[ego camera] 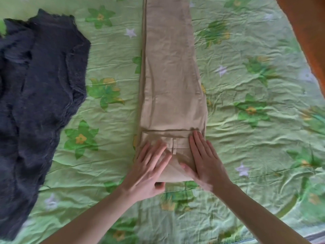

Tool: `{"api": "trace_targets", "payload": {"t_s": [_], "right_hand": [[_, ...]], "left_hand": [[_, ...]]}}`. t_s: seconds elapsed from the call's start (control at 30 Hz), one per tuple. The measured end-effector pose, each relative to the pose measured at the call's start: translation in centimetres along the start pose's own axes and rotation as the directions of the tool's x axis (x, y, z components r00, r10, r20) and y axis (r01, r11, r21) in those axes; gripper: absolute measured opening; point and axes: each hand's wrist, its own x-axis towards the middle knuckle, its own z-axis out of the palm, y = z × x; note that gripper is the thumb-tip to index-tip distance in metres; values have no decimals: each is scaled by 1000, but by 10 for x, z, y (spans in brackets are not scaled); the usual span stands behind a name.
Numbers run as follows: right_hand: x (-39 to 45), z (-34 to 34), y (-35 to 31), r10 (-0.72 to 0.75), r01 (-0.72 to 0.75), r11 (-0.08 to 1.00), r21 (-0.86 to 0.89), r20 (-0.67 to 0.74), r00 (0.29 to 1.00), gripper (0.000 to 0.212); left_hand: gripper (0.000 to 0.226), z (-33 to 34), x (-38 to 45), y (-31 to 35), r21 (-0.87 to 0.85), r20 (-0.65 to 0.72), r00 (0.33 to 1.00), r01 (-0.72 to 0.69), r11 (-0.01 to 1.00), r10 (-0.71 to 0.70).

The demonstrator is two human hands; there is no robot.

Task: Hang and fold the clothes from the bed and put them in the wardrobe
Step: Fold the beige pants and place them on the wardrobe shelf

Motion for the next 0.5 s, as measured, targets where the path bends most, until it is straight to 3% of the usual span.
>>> {"api": "trace_targets", "payload": {"t_s": [0.1,0.3,0.5], "right_hand": [[-6,-8,0,-37,37,998,-44,6,999,96],[-25,-11,4,-140,137,977,-162,-12,990,109],[-33,-13,2,-202,210,956,-204,58,978,115]], "left_hand": [[110,-3,-8,11,71,37,995,85,994,-88],[77,-4,0,40,137,17,976,213,968,-217],[92,-19,-2,38,99,152,963,210,973,-223]]}}
